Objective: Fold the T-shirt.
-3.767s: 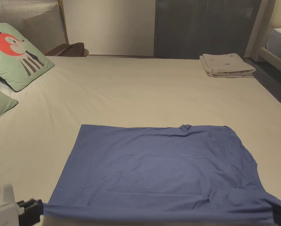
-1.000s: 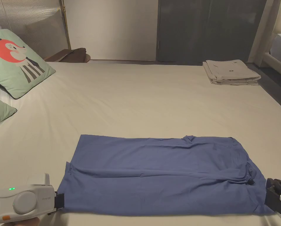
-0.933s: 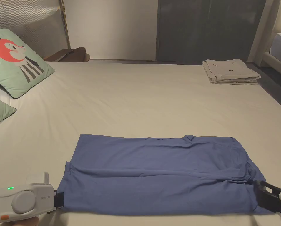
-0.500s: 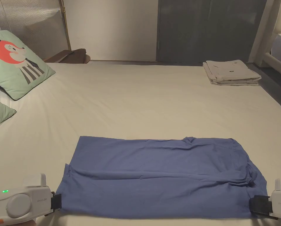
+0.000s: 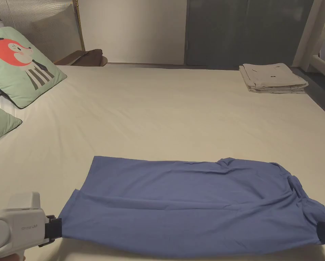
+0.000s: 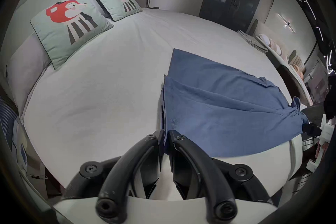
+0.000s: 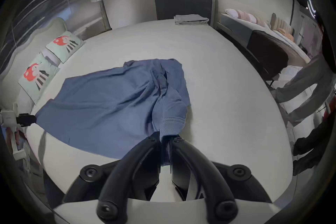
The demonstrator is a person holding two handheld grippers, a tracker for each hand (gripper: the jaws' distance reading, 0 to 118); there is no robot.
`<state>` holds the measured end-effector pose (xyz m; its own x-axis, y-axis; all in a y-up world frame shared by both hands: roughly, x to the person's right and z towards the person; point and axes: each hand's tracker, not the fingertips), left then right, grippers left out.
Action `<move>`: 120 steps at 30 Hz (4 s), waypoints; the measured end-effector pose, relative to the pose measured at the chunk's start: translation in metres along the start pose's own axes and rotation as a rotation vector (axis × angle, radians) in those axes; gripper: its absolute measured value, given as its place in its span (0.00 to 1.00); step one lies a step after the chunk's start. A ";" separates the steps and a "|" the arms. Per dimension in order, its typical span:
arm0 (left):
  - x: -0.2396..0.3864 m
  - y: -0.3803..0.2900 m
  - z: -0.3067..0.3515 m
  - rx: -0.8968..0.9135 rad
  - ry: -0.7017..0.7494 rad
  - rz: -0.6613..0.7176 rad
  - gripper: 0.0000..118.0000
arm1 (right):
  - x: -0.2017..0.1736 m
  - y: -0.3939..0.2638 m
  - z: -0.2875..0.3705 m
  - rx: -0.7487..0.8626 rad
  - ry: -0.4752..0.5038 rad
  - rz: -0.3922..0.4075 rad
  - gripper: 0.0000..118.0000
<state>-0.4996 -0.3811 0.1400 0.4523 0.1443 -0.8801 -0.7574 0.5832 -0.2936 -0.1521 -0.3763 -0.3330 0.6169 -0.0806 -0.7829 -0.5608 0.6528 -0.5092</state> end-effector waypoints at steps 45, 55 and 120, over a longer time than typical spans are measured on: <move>0.064 0.023 0.029 0.499 -0.067 -0.040 0.00 | -0.063 0.011 0.011 0.485 -0.111 -0.037 0.00; 0.045 0.096 -0.056 0.213 -0.010 -0.077 0.01 | -0.053 0.021 -0.010 0.460 -0.105 -0.026 0.00; -0.010 0.036 -0.001 -0.015 -0.025 -0.078 0.04 | 0.023 0.054 0.012 -0.125 -0.009 0.119 0.01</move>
<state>-0.5326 -0.3626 0.1380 0.5216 0.1186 -0.8449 -0.7264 0.5813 -0.3668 -0.1619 -0.3335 -0.3740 0.5469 -0.0012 -0.8372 -0.6941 0.5584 -0.4543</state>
